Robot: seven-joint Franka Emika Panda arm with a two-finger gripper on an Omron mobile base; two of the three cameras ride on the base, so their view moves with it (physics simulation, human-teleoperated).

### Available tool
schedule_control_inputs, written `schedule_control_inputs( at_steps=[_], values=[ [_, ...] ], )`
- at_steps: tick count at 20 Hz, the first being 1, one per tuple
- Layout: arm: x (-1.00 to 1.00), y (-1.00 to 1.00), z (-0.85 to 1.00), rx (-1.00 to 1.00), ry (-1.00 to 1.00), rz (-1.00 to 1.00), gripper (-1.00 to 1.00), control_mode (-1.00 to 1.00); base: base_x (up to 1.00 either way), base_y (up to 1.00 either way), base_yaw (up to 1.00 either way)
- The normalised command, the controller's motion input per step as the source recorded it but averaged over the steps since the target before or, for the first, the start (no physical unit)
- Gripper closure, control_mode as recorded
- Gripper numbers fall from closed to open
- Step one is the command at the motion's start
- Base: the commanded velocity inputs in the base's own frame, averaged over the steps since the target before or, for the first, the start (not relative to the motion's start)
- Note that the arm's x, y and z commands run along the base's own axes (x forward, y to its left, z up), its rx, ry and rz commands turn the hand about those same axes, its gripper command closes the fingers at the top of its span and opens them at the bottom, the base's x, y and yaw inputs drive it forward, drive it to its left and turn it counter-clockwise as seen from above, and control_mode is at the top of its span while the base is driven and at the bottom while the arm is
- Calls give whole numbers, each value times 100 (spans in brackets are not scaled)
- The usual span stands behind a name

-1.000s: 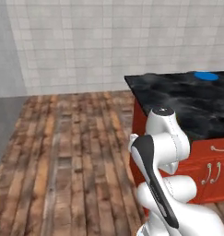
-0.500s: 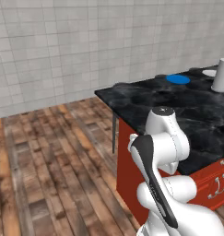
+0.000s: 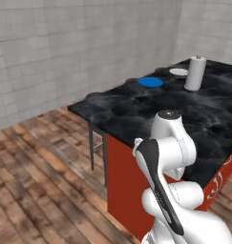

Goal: Take the chicken drumsticks from the pan and place one on each plate on the dining counter.

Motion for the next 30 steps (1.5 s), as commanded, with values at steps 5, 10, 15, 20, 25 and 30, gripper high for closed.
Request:
schedule_control_inputs(
  at_steps=[5,10,15,20,25,30],
  values=[
    [0,0,0,0,0,0,100,100,100,100,-34],
    [0,0,0,0,0,0,100,100,97,100,-26],
    [0,0,0,0,0,0,100,100,67,100,-23],
    [0,0,0,0,0,0,100,100,8,100,-19],
    [0,0,0,0,0,0,100,100,0,100,-20],
    [0,0,0,0,0,0,100,100,0,100,-23]
  ],
)
